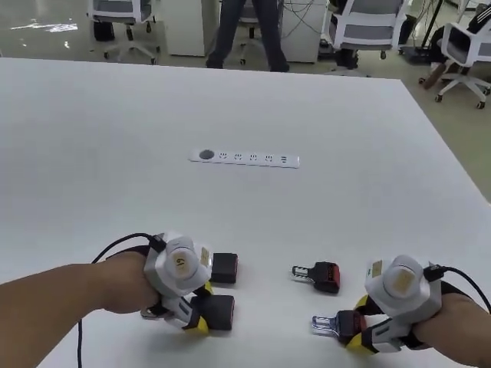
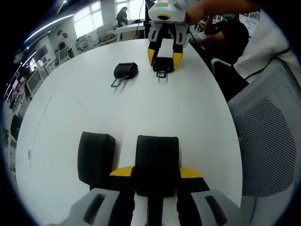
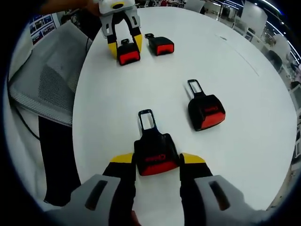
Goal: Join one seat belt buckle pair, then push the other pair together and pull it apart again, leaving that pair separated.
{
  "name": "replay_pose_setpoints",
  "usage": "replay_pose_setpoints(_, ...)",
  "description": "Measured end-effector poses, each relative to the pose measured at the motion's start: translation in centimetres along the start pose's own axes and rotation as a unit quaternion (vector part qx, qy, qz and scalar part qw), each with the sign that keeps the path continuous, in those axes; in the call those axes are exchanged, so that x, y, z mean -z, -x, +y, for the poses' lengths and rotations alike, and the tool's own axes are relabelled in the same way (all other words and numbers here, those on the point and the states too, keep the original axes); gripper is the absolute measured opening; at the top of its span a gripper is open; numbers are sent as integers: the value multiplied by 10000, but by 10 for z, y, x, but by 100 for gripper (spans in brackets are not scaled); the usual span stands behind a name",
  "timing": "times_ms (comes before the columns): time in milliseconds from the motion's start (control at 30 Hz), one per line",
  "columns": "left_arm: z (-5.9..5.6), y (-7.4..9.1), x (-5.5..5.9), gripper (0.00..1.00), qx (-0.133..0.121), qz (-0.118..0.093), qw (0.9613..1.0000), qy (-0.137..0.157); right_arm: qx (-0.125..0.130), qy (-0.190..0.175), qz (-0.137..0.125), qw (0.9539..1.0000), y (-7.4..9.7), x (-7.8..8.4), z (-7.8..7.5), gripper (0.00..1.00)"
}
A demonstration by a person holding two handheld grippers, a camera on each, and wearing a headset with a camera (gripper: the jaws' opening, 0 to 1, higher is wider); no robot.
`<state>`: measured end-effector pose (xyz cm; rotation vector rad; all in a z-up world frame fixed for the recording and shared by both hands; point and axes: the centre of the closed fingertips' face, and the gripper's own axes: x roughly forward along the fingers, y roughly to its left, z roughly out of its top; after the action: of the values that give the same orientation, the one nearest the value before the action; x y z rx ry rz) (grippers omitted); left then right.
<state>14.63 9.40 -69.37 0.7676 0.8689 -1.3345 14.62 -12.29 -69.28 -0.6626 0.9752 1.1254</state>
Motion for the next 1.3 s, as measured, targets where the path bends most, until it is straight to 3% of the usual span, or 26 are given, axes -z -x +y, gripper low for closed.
replay_pose_setpoints(367,-1,-1,0,34,-13,32,10000,22,92,142,-150,9997,-16,-25,15,34)
replay_pose_setpoints(733,-2,-1,0,34,10,34,10000,-26,41,61,-463,9989,-39,-66,30,34)
replay_pose_setpoints(1000,-1,-1,0,34,13,40,10000,-18,29,303,-382,9988,-52,-94,35,34)
replay_pose_setpoints(1300,0,-1,0,34,-4,104,9999,6,39,416,-406,9983,-59,-112,45,34)
